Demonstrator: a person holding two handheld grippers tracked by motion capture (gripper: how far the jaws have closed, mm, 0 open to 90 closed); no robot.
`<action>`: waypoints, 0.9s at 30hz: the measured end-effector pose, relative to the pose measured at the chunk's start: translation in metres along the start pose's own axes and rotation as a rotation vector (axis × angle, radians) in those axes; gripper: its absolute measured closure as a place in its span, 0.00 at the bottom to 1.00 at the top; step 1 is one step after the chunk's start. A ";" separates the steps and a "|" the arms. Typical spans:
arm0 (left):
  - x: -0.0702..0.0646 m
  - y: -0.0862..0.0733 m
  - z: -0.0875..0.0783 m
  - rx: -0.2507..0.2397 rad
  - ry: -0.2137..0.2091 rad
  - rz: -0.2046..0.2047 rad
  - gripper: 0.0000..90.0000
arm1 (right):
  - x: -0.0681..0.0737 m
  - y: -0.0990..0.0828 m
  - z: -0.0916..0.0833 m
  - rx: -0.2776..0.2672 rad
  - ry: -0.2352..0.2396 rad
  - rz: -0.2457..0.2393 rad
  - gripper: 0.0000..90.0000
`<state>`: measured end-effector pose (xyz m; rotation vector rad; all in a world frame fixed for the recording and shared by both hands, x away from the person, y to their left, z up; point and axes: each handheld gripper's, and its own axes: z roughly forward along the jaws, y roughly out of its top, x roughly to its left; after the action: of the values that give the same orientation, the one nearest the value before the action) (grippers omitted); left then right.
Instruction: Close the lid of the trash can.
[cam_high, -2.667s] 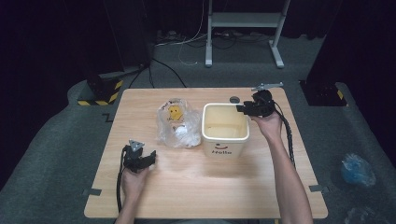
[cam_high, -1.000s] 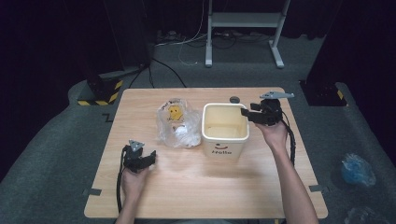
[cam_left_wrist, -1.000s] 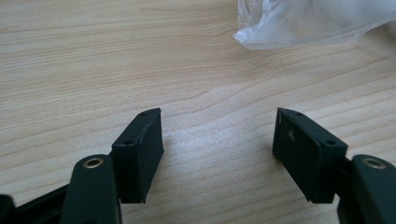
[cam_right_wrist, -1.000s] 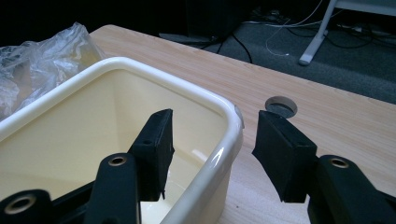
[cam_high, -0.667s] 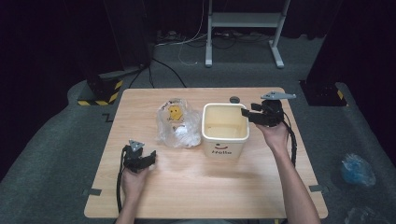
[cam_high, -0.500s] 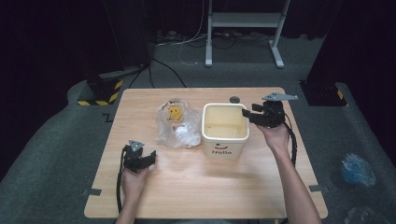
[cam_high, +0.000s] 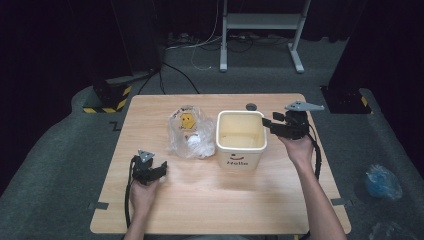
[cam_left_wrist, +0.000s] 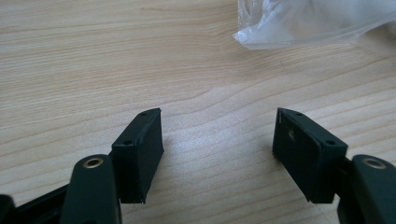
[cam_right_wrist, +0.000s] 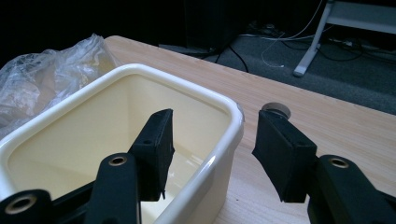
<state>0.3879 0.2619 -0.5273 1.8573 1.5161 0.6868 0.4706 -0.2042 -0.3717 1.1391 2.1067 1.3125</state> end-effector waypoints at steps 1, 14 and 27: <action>0.000 0.000 0.000 0.000 0.000 0.000 0.37 | 0.000 0.000 -0.001 -0.003 0.001 0.002 0.52; 0.000 0.000 0.000 0.000 0.000 0.000 0.37 | 0.000 -0.001 -0.016 -0.038 0.014 0.011 0.53; 0.000 0.000 0.000 -0.001 0.000 0.000 0.37 | -0.005 -0.008 -0.028 -0.061 0.020 0.023 0.52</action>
<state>0.3879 0.2619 -0.5273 1.8568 1.5154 0.6872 0.4504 -0.2257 -0.3659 1.1326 2.0594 1.3943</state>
